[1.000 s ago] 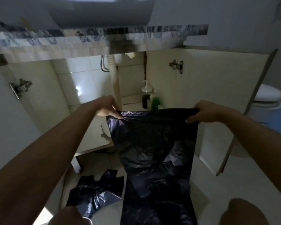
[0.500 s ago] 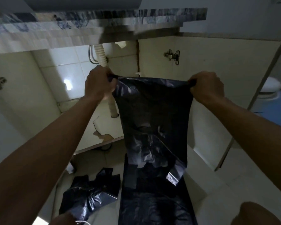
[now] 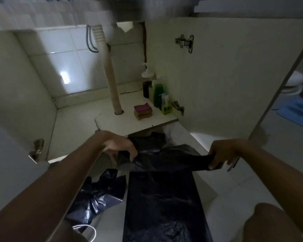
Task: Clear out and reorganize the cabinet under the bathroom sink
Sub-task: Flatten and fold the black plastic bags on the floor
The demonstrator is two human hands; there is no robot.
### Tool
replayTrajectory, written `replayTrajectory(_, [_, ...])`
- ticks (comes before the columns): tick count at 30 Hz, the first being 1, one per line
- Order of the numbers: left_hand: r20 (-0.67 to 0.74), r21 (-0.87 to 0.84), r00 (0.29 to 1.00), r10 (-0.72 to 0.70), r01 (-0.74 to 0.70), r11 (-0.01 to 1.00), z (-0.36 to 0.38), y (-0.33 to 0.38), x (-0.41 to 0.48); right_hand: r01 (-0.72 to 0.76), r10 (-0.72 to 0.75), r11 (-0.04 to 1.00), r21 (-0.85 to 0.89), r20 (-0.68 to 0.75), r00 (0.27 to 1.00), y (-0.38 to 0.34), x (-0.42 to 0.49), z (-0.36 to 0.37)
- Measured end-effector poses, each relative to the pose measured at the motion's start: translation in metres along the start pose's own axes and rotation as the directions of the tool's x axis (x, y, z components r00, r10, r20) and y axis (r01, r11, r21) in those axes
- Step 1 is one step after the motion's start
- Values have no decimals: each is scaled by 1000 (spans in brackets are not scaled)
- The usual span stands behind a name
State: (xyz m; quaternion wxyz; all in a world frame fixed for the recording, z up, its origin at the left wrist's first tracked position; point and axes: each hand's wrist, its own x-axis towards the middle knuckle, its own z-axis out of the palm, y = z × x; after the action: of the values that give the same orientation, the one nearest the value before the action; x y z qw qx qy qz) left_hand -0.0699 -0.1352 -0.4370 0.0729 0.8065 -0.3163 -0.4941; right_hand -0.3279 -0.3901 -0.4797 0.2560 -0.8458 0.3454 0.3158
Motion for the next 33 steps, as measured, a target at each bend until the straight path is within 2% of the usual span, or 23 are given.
replayTrajectory(5, [171, 33, 971, -166, 163, 986, 51, -28, 43, -70, 78, 997, -45, 191, 979, 1, 30, 61])
replayTrajectory(10, [191, 86, 946, -264, 252, 964, 102, -53, 71, -83, 111, 991, -104, 309, 944, 2, 45, 118])
replayTrajectory(15, [242, 172, 925, -293, 257, 951, 142, -68, 83, -133, 147, 989, -63, 351, 925, 15, 65, 166])
replayTrajectory(19, [259, 210, 920, -295, 244, 947, 163, -78, 88, -122, 164, 985, -125, 417, 894, 13, 69, 196])
replayTrajectory(23, [288, 299, 923, -256, 167, 939, 181, -81, 90, -160, 170, 985, -59, 420, 891, 15, 73, 219])
replayTrajectory(26, [339, 375, 897, -283, 147, 915, 190, -88, 95, -184, 194, 981, -67, 448, 873, 16, 77, 234])
replayTrajectory(33, [448, 391, 813, -371, 195, 899, 192, -104, 126, -252, 207, 967, -23, 645, 736, -3, 80, 228])
